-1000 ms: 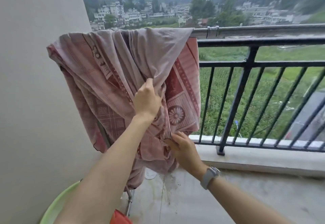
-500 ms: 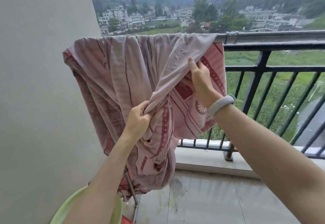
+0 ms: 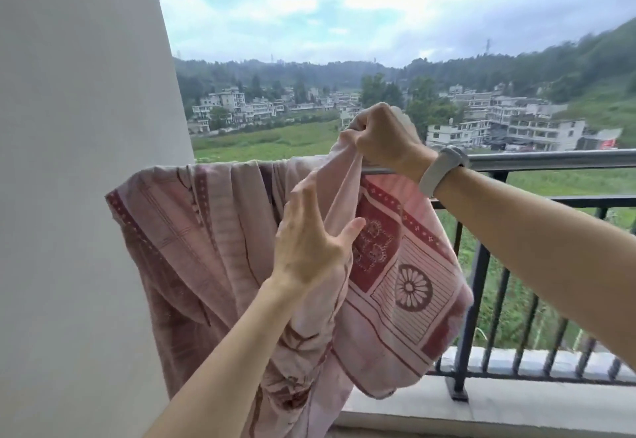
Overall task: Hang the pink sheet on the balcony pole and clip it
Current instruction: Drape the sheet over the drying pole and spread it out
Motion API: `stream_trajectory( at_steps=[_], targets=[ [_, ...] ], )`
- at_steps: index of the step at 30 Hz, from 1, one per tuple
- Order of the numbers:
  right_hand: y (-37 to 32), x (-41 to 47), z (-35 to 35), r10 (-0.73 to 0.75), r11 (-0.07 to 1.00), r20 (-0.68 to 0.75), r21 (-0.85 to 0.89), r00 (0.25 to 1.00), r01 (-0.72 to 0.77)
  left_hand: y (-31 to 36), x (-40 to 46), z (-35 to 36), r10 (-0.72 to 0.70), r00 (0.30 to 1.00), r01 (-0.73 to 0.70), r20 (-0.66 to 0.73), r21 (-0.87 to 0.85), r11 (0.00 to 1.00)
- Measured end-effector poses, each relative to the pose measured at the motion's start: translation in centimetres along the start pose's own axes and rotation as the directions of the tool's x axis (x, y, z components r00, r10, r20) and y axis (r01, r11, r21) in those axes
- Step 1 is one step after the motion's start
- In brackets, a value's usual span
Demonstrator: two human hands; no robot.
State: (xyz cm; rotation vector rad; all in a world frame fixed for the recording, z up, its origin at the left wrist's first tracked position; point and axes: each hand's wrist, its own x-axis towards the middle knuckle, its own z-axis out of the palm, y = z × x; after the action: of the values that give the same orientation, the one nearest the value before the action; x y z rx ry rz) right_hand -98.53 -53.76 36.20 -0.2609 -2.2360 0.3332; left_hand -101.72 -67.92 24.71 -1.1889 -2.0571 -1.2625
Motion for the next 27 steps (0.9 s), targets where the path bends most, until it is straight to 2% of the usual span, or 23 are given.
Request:
stream_trajectory(
  at_steps=[2,4,6,8,11,13,18,20,23,27],
  targets=[
    [0.8,1.0,-0.5,-0.04,0.99,0.041,0.134,0.998,0.034,1.4,2.3,2.2,-0.07,0.998,0.071,-0.012,0.134,0.988],
    [2.4,1.3,-0.9,-0.092,0.966,0.091,0.249,0.992,0.067,1.6,4.4,3.6,-0.094,0.987,0.114,-0.13,0.158,0.981],
    [4.5,1.0,-1.0,-0.155,0.963,0.147,0.243,0.977,0.116,1.0,5.8,3.9,-0.101,0.961,0.121,-0.258,0.061,0.991],
    [6.6,0.7,-0.6,-0.233,0.961,0.191,0.194,0.953,0.197,-0.1,7.4,2.9,-0.23,0.918,0.216,-0.322,-0.078,0.973],
    [8.1,1.1,1.0,-0.344,0.937,0.297,0.167,0.891,0.306,-2.0,9.9,0.8,-0.427,0.834,0.402,-0.35,-0.143,0.904],
    [7.9,1.7,2.4,-0.392,0.92,0.343,0.129,0.853,0.371,-2.4,11.0,0.0,-0.473,0.818,0.456,-0.327,-0.132,0.88],
    [6.4,3.1,4.8,-0.462,0.886,0.394,0.159,0.795,0.436,-1.5,13.0,-1.6,-0.346,0.864,0.348,-0.365,-0.062,0.935],
    [5.3,4.2,5.5,-0.444,0.895,0.325,0.208,0.835,0.395,-1.2,13.9,-2.5,-0.286,0.878,0.302,-0.385,-0.018,0.953],
    [3.7,6.3,6.4,-0.334,0.93,0.202,0.232,0.92,0.287,-1.6,15.0,-3.6,-0.177,0.877,0.249,-0.446,0.106,0.963],
    [1.3,9.9,8.0,-0.298,0.912,0.21,0.35,0.931,0.213,-3.1,17.0,-5.9,-0.007,0.864,0.14,-0.504,0.228,0.964]
  ],
)
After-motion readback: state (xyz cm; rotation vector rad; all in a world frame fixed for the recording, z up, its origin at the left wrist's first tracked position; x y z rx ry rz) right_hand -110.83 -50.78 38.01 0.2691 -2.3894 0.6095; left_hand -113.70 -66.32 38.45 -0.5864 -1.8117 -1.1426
